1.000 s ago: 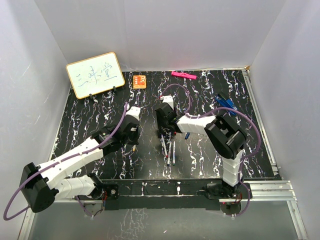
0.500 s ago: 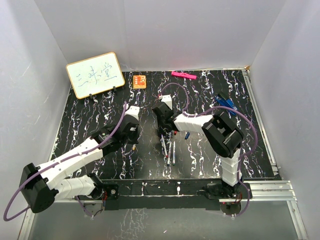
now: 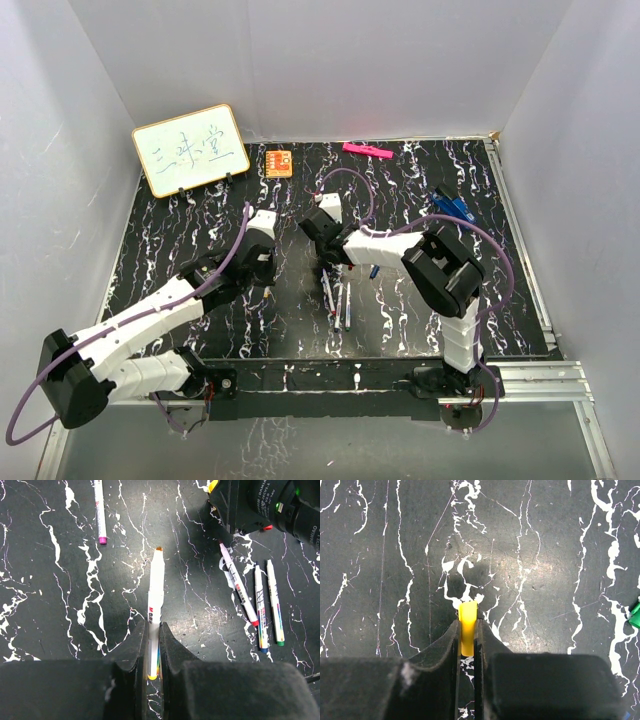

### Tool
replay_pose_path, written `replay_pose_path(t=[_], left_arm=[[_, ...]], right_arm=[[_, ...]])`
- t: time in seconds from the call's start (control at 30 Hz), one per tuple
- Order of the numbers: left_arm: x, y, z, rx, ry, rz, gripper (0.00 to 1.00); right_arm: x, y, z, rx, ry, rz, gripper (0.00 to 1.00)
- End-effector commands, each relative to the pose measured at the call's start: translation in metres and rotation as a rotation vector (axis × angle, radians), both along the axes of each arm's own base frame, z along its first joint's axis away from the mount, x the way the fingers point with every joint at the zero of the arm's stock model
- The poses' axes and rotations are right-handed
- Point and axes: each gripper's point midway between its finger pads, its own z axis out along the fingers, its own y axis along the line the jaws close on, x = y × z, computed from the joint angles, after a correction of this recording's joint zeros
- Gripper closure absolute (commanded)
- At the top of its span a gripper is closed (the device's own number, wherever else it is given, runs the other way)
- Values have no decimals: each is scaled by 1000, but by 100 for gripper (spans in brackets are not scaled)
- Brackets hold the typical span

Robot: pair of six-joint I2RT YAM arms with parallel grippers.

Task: Insert the pens into the pen caps

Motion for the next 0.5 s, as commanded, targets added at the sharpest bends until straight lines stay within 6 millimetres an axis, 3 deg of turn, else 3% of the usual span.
replay_pose_path(t=[0.0,0.33,0.47], left_arm=[[2,2,2,-6,-16,8,100],[-1,0,-4,-30,1,8,100],[-2,-5,-8,-38,8,-18,100]], right_arm=[[-38,-28,-44,-143,161,10,98],[-21,-11,-32,-111,127,41,100],[-7,-8,-8,-66,66,34,100]])
